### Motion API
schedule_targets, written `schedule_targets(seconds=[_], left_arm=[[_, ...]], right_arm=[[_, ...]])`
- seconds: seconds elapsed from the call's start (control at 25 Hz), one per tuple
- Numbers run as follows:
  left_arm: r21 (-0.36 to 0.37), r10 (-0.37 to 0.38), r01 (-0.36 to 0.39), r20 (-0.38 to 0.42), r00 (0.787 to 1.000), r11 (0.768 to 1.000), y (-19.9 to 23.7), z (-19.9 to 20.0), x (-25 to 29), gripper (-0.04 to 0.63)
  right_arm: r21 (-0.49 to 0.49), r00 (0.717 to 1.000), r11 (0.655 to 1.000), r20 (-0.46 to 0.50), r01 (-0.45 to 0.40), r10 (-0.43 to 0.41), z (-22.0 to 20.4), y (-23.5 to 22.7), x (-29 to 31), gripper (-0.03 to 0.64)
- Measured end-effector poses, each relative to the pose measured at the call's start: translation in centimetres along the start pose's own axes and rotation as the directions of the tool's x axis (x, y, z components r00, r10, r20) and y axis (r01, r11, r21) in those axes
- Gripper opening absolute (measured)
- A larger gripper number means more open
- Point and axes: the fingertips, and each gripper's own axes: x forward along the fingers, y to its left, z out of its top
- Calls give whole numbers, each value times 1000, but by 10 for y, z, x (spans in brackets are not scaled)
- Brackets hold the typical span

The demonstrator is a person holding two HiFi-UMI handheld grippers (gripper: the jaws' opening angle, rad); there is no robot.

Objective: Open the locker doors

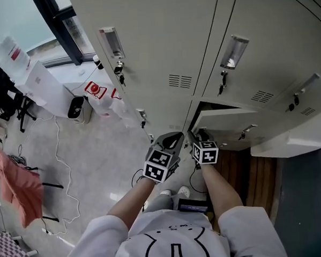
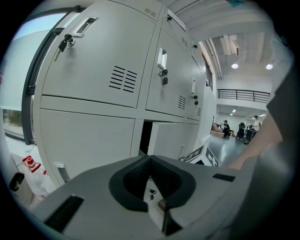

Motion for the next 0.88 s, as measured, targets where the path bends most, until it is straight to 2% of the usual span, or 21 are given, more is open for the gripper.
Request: schedule_targets(seconds=[0.24,0.4,0.44,0.88], left_arm=[[13,-56,57,-28,998,998,-25,-6,1,15],[8,-82,83,-38,996,997,-41,-10,2,15],[6,-85,86,-40,996,996,-44,-10,2,15],[-8,-129,129,-68,989,992,-81,-15,16,15]], right_arm=[[12,996,999,-78,32,-31,-19,4,-28,179],[-27,989,998,-130,63,-66,-34,-3,-49,137],[-45,987,997,-145,58,-64,-37,-4,-54,121],[-151,951,987,-309,-51,2,-71,-14,-110,120]])
